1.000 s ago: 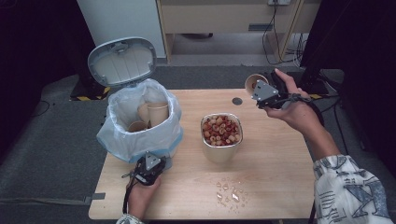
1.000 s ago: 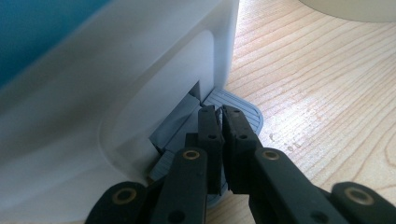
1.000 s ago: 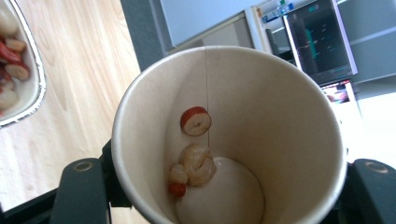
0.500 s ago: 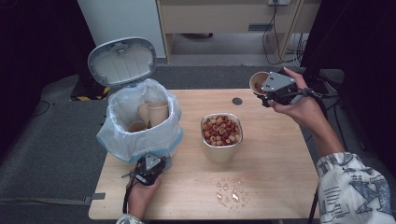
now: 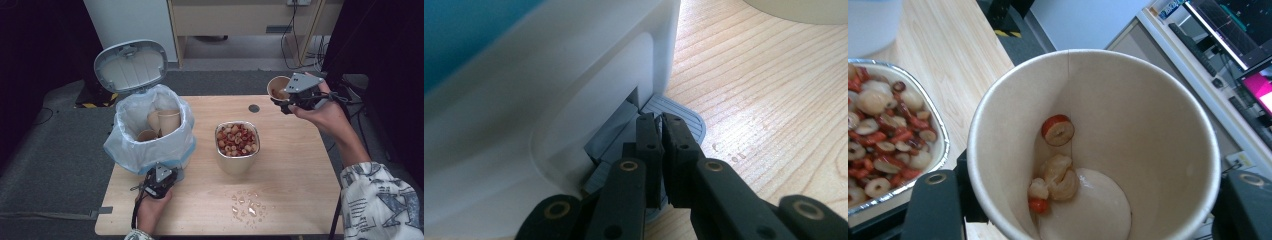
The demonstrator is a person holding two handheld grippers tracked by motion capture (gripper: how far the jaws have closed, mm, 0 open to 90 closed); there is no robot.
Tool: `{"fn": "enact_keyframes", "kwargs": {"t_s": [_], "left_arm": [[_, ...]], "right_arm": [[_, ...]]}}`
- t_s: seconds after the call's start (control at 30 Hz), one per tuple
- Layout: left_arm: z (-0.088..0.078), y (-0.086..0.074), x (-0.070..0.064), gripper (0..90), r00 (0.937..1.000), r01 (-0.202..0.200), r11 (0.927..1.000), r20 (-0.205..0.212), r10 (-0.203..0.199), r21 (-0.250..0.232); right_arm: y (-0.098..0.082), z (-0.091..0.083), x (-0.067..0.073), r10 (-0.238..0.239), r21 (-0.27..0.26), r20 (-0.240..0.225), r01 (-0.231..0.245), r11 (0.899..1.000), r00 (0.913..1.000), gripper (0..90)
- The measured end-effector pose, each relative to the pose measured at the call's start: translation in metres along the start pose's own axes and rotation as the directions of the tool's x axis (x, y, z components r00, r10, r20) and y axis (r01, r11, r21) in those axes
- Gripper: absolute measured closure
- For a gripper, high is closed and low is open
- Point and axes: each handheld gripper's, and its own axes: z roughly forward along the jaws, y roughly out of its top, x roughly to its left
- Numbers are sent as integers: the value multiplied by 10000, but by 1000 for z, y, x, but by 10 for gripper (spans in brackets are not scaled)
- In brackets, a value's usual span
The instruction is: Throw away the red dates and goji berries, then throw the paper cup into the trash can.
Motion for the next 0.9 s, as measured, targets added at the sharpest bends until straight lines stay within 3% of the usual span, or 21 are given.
{"fn": "enact_keyframes", "kwargs": {"t_s": [0.6, 0.63, 0.9], "left_arm": [[0, 0, 0, 857, 10000, -10, 10000, 6, 10, 5], [0, 0, 0, 857, 10000, -14, 10000, 5, 14, 7], [0, 0, 0, 857, 10000, -12, 10000, 0, 12, 4]], "right_arm": [[4, -2, -1, 948, -336, -575, -969, 9947, 9938, 297], [3, -4, -3, 1185, -414, -656, -1213, 9917, 9908, 297], [5, -9, -8, 1788, -618, -853, -1843, 9809, 9802, 297]]}}
